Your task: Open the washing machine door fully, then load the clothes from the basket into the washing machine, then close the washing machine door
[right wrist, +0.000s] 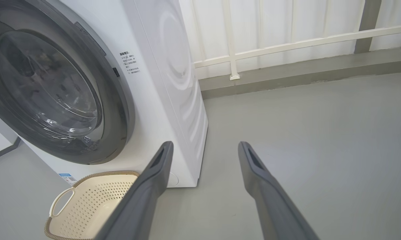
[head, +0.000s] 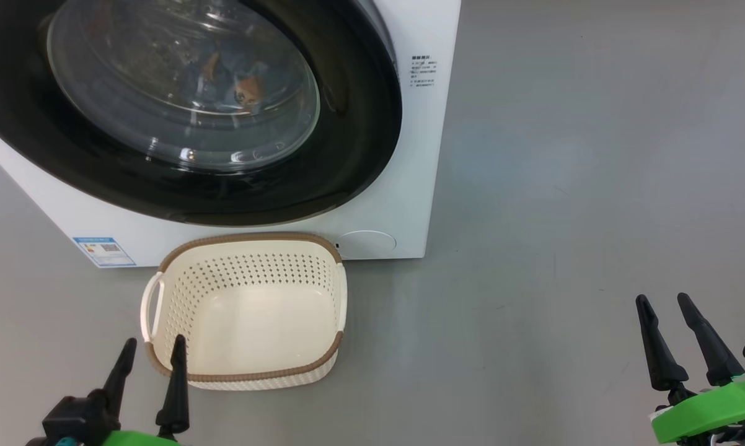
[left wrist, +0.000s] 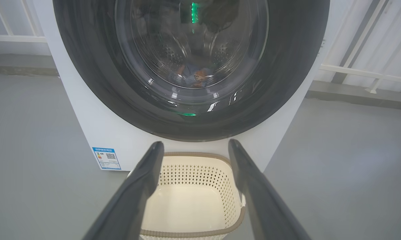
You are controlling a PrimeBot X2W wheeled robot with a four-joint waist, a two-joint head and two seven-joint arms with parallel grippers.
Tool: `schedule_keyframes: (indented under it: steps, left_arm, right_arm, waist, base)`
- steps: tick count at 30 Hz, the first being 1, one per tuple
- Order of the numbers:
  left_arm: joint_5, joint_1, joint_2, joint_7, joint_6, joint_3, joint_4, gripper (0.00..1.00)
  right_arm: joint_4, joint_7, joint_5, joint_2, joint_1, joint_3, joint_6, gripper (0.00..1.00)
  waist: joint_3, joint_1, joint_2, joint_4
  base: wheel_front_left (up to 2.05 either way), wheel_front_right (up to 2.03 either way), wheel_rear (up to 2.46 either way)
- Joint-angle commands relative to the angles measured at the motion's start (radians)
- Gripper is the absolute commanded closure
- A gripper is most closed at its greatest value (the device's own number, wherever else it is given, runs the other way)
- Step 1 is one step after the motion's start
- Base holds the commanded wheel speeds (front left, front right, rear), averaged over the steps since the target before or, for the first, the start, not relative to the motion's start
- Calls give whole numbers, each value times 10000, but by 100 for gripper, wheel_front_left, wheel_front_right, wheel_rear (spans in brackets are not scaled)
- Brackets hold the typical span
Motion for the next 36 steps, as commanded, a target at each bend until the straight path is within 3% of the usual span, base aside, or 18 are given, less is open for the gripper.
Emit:
schedule_keyframes:
  steps: [1,11,12,19,24,28,36]
  left_arm:
    - [146,-132,187,-65,-24,386,-300,0]
    - [-84,-140,127,-65,-25,395,-345,0]
    - [-60,33,-10,0,0,65,-73,100]
    - [-290,177,-215,66,3,-3,421,100]
    - [-848,158,-206,205,2,27,412,100]
    - [-1291,116,-199,313,3,52,434,100]
    - [-2285,22,-185,559,0,114,476,100]
  right_arm:
    - [-254,-46,-66,-146,27,156,-55,0]
    - [-280,-46,-74,-61,29,156,-55,0]
    - [-17,0,-29,73,-1,-46,0,100]
    - [529,70,162,483,-1,-22,3,100]
    - [499,208,616,549,0,-56,0,100]
    - [499,318,977,602,-23,-81,-1,100]
    - [478,571,1785,725,-74,-144,-6,100]
  waist:
    - [25,0,-1,-16]
    - [-18,0,-1,-49]
    - [-18,0,-1,-49]
    - [-33,1,-1,-52]
    - [-106,23,-1,-34]
    - [-120,2,-1,-23]
    - [-185,1,-1,2]
  base:
    - [0,0,0]
    - [0,0,0]
    - [0,0,0]
    - [0,0,0]
    - [0,0,0]
    - [0,0,0]
    - [0,0,0]
